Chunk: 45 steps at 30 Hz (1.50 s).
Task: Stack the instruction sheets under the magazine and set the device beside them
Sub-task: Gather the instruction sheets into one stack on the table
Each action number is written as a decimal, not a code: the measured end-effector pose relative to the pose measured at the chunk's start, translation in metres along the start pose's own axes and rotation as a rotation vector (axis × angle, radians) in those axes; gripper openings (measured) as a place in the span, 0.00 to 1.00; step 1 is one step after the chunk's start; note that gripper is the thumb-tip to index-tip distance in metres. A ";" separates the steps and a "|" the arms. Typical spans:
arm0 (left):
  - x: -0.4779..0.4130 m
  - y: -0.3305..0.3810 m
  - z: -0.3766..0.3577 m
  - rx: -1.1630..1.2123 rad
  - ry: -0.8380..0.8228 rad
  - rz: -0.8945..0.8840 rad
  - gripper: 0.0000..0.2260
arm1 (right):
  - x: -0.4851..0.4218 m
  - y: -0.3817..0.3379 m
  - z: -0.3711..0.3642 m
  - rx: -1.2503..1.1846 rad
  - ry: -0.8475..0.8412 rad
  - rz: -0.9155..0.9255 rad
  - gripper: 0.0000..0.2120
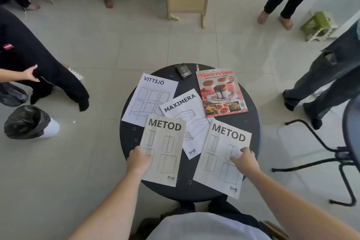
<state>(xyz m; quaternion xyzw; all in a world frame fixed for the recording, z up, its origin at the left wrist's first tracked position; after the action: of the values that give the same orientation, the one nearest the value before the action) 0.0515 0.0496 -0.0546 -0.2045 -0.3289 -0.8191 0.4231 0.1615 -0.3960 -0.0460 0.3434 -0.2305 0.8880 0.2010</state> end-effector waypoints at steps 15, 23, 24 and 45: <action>0.007 -0.014 -0.007 -0.073 0.139 0.066 0.40 | 0.017 0.051 -0.021 -0.224 0.124 -0.282 0.45; 0.006 -0.019 -0.011 -0.022 0.110 0.101 0.40 | 0.014 0.066 -0.029 -0.304 0.121 -0.325 0.42; 0.006 -0.019 -0.011 -0.009 0.107 0.101 0.37 | 0.016 0.063 -0.028 -0.307 0.121 -0.313 0.41; 0.033 0.001 0.006 0.388 -0.085 -0.092 0.15 | 0.061 -0.005 0.031 -0.666 0.074 0.063 0.10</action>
<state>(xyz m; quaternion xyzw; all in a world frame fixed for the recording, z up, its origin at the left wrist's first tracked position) 0.0339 0.0346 -0.0297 -0.1382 -0.5071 -0.7495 0.4025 0.1381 -0.3968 0.0186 0.2191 -0.5111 0.7815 0.2830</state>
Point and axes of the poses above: each hand's wrist, its own x-axis away from the middle knuckle, its own z-axis out of the back of the hand, y = z × x, the point moved 9 cm from there along -x, towards the middle knuckle, and after that the axes turned 1 degree about z, right-handed, at the moved point
